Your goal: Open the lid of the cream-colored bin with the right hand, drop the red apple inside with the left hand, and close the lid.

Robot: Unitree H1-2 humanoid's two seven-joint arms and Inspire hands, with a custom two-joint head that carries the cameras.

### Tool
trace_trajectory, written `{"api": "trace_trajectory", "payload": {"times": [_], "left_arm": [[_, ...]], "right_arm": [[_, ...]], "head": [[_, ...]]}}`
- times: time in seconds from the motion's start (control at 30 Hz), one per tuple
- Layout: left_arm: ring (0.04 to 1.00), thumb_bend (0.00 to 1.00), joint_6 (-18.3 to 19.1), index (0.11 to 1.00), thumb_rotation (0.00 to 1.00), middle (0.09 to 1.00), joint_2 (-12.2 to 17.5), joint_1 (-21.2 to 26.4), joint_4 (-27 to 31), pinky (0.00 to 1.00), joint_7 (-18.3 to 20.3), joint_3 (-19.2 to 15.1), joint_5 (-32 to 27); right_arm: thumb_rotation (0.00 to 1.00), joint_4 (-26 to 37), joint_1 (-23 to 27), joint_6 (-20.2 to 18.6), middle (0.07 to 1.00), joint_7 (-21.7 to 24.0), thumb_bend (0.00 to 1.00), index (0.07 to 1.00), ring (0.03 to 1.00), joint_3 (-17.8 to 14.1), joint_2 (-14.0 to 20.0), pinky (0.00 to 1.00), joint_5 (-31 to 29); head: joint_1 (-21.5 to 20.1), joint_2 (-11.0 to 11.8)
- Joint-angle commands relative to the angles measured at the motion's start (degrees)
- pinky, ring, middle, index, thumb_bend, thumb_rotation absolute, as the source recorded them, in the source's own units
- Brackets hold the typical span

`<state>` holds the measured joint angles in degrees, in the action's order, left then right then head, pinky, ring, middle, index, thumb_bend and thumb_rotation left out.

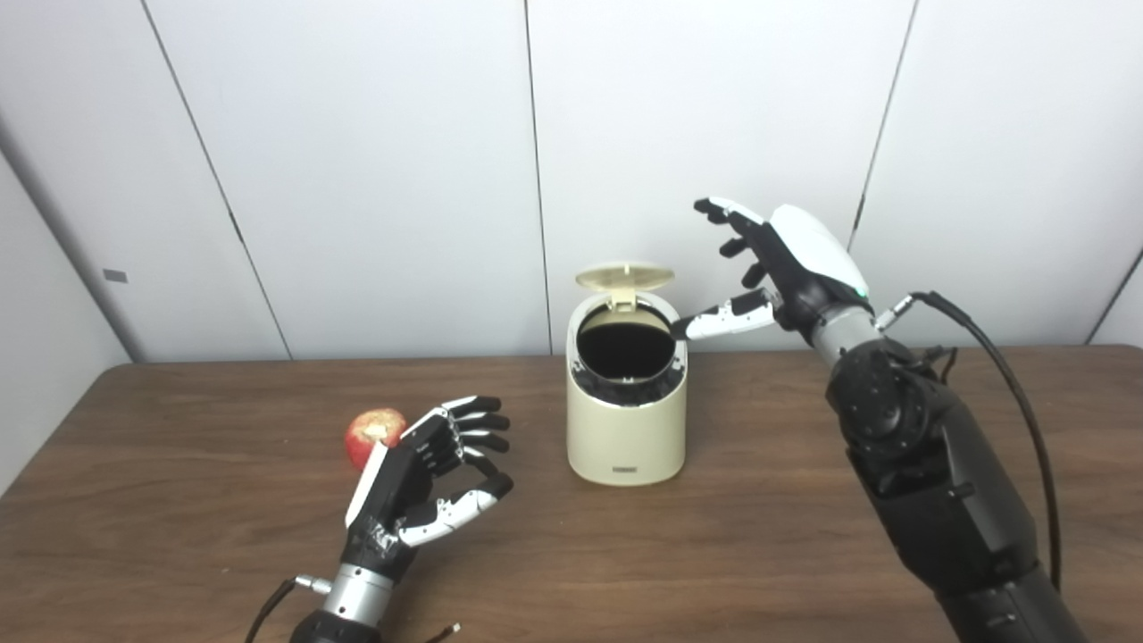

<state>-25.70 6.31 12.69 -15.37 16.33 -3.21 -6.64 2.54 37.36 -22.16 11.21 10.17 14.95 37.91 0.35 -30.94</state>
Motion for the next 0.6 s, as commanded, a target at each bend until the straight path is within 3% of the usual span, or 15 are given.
{"api": "trace_trajectory", "payload": {"times": [0.0,0.1,0.23,0.4,0.57], "left_arm": [[0.640,0.65,-1.13,0.761,0.17,0.710,-0.89,-1.99,-2.32,0.49,-0.03,0.38,-0.43],[0.642,0.66,-1.14,0.761,0.17,0.711,-0.87,-1.92,-2.55,0.49,0.12,0.33,-0.95],[0.638,0.65,-1.16,0.761,0.15,0.709,-0.77,-1.84,-2.68,0.49,-0.20,0.31,-0.53],[0.623,0.66,-1.16,0.754,0.16,0.697,-0.70,-1.49,-2.99,0.49,0.11,0.01,-0.55],[0.616,0.66,-1.18,0.752,0.15,0.694,-0.62,-1.39,-3.39,0.48,0.39,-0.22,-0.47]], "right_arm": [[0.25,2.50,0.73,3.93,0.868,-3.34,0.91,0.854,0.786,-1.93,0.86,0.60,-1.70],[0.25,3.05,-1.70,6.18,0.837,-4.90,0.91,0.839,0.782,-3.58,1.13,0.63,-3.91],[0.23,5.30,-6.77,8.54,0.869,-5.37,0.89,0.847,0.823,-6.77,1.48,0.68,-8.81],[0.23,5.10,-13.21,17.64,0.920,-6.47,0.86,0.867,0.809,-10.27,0.48,0.71,-18.15],[0.22,1.25,-17.47,26.21,0.891,-7.07,0.86,0.863,0.808,-11.25,-0.83,0.71,-24.18]], "head": [[0.10,0.09],[-0.12,0.09],[-0.16,0.19],[-0.14,0.34],[-0.41,0.63]]}}
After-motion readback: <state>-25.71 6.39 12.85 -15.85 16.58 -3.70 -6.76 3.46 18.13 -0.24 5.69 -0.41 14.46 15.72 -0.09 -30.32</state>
